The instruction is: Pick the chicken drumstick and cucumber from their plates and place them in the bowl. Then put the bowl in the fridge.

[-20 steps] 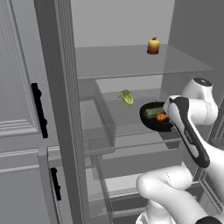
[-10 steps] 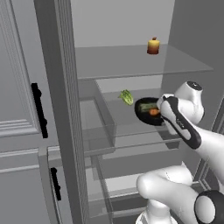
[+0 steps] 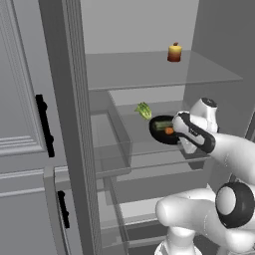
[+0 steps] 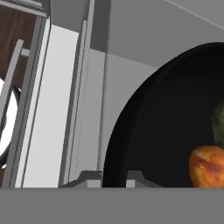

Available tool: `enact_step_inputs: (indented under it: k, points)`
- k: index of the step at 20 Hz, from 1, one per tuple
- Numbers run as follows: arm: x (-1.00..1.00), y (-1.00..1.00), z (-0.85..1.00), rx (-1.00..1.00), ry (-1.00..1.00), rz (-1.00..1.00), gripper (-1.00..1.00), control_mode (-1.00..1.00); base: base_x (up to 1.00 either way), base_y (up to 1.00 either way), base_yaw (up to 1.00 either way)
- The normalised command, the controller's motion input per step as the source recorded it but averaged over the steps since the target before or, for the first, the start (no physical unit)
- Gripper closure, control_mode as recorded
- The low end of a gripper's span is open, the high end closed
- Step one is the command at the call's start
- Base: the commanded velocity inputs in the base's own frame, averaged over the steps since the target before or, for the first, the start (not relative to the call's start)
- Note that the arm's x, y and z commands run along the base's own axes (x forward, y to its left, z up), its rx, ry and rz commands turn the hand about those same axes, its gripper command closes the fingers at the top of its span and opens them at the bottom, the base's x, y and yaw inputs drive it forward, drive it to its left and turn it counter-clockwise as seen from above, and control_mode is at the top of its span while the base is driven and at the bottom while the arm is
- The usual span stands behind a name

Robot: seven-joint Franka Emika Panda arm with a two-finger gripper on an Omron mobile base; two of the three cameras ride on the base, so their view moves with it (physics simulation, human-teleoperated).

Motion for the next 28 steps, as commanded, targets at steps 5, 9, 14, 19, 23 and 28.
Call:
enact_step_inputs:
  k: [5,9,14,19,23,28]
  points:
    - [0.66,0.0,-0.26,0.0,0.0,0.0,1.0,-1.0,0.0,0.0,0.0]
    - [0.72,0.01,-0.13,0.0,0.01,0.0,1.0,-1.0,0.0,0.0,0.0]
    - [0.26,0.0,-0.06,0.0,0.02,0.0,1.0,-1.0,0.0,0.0,0.0]
    - [0.02,0.0,-0.03,0.0,0.0,0.0,-1.0,-1.0,0.0,0.0,0.0]
    - [0.0,0.0,0.0,0.0,0.0,0.0,-1.0,-1.0,0.0,0.0,0.0]
    - [-0.04,0.03,0.03,0.0,-0.04,-0.01,-1.0,-1.0,0.0,0.0,0.0]
